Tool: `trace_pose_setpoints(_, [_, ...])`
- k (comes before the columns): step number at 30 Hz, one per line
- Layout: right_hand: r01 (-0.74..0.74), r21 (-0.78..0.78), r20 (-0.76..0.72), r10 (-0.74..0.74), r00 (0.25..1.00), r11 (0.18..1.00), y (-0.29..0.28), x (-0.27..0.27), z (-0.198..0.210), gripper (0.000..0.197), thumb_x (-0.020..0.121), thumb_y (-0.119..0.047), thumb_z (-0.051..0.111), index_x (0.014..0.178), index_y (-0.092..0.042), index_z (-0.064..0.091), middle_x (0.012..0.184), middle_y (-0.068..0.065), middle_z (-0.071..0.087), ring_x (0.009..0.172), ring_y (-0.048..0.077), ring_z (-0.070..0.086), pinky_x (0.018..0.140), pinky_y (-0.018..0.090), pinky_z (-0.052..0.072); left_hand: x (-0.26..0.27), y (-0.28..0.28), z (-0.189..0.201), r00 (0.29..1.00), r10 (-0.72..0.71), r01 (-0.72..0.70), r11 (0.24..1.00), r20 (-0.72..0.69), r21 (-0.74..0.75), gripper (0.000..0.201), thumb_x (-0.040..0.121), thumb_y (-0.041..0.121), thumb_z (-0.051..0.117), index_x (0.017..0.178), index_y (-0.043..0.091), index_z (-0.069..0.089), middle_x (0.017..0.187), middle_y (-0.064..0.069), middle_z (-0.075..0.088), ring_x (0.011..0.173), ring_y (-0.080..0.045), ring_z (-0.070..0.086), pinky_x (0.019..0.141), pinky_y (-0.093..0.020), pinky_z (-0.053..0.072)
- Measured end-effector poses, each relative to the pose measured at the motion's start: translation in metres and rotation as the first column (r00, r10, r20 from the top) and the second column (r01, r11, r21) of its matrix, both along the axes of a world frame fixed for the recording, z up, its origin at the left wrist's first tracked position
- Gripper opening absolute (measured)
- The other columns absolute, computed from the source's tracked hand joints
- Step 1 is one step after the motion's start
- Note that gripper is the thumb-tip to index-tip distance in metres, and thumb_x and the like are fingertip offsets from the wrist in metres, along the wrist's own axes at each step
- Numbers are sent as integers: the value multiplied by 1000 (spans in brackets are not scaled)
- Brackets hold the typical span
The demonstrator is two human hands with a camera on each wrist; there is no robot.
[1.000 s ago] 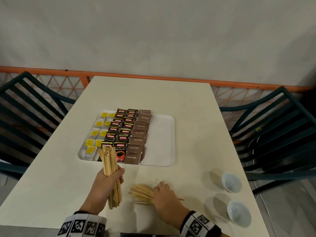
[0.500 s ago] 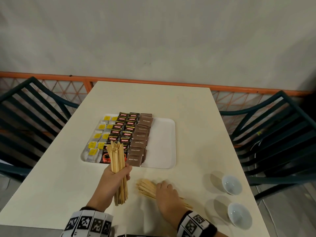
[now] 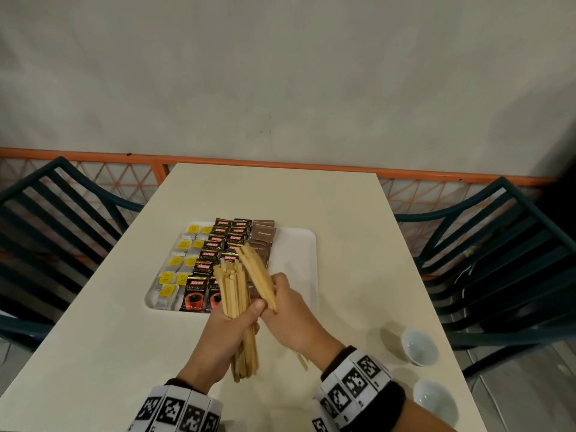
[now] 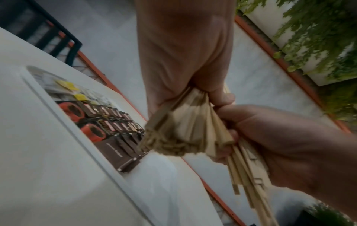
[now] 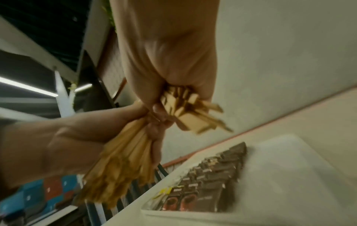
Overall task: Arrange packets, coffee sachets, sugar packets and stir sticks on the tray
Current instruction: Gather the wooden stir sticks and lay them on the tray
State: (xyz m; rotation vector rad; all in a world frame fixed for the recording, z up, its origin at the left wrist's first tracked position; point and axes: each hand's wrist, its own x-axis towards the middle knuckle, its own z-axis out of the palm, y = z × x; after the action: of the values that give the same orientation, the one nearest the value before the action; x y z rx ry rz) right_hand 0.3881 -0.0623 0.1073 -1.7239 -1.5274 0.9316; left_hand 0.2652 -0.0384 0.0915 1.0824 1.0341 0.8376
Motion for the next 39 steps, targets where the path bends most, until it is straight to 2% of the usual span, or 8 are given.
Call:
trace_pose_setpoints(6, [-56, 60, 139, 47, 989, 997, -7, -2, 11, 44, 95, -23, 45, 133, -17, 25, 110, 9, 62, 92, 22, 62, 68, 26, 44, 2, 10, 8, 997, 45, -45, 999, 66, -3, 19, 70, 16, 72, 88, 14, 67, 72, -1, 72, 78, -25, 62, 72, -36, 51])
trace_pose_setpoints(10, [-67, 102, 99, 57, 993, 993, -10, -5, 4, 45, 95, -24, 44, 135, -20, 24, 115, 8, 60, 96, 22, 62, 76, 28, 49, 6, 10, 14, 993, 15, -11, 999, 118, -32, 58, 44, 40, 86, 93, 13, 69, 74, -2, 74, 76, -20, 67, 72, -35, 52])
trace_pose_setpoints(15, [76, 119, -184, -53, 981, 990, 1, -14, -9, 49, 81, -72, 28, 107, -36, 46, 101, -2, 59, 94, 13, 60, 90, 43, 51, 16, 14, 22, 991, 14, -7, 999, 130, -54, 47, 56, 22, 76, 101, 12, 67, 95, -12, 72, 94, -26, 67, 83, -40, 52])
trace_pose_setpoints(17, [65, 127, -157, -44, 987, 990, 0, -14, -5, 42, 86, -66, 28, 117, -40, 41, 111, -3, 56, 99, 10, 58, 93, 39, 50, 18, 14, 23, 992, 30, -26, 999, 123, -34, 46, 56, 23, 77, 100, 15, 67, 96, -11, 72, 94, -25, 67, 84, -40, 52])
trace_pose_setpoints(20, [-63, 65, 19, 62, 998, 996, -4, -6, 1, 61, 96, -43, 34, 146, -37, -1, 142, -1, 34, 123, 13, 45, 105, 29, 40, 23, 12, 20, 985, 95, -91, 995, 141, -33, 31, 69, 15, 74, 99, 16, 68, 93, -8, 73, 89, -23, 68, 78, -38, 53])
trace_pose_setpoints(25, [-142, 118, 167, 121, 978, 983, -5, 1, 1, 93, 91, -3, 46, 131, -39, -29, 154, 5, 18, 133, 19, 37, 107, 27, 33, 27, 9, 20, 976, 157, -152, 987, 152, -41, 21, 77, 11, 70, 95, 22, 69, 92, -3, 75, 91, -19, 69, 82, -38, 53])
trace_pose_setpoints(33, [-247, 62, 302, 218, 928, 967, -3, 7, 1, 104, 91, -10, 50, 122, -44, -44, 139, 9, 42, 85, 21, 61, 78, 37, 55, 25, 11, 20, 961, 70, -33, 989, 269, -142, 22, 83, 10, 61, 100, 24, 65, 91, 1, 75, 88, -14, 69, 72, -36, 50])
trace_pose_setpoints(39, [-255, 59, 195, 240, 951, 965, -3, 10, -3, 112, 89, -13, 56, 119, -53, -44, 138, 7, 47, 89, 21, 63, 81, 37, 54, 27, 14, 22, 955, 100, -70, 991, 278, -116, 27, 79, 7, 63, 105, 15, 64, 95, -7, 74, 90, -18, 70, 82, -39, 52])
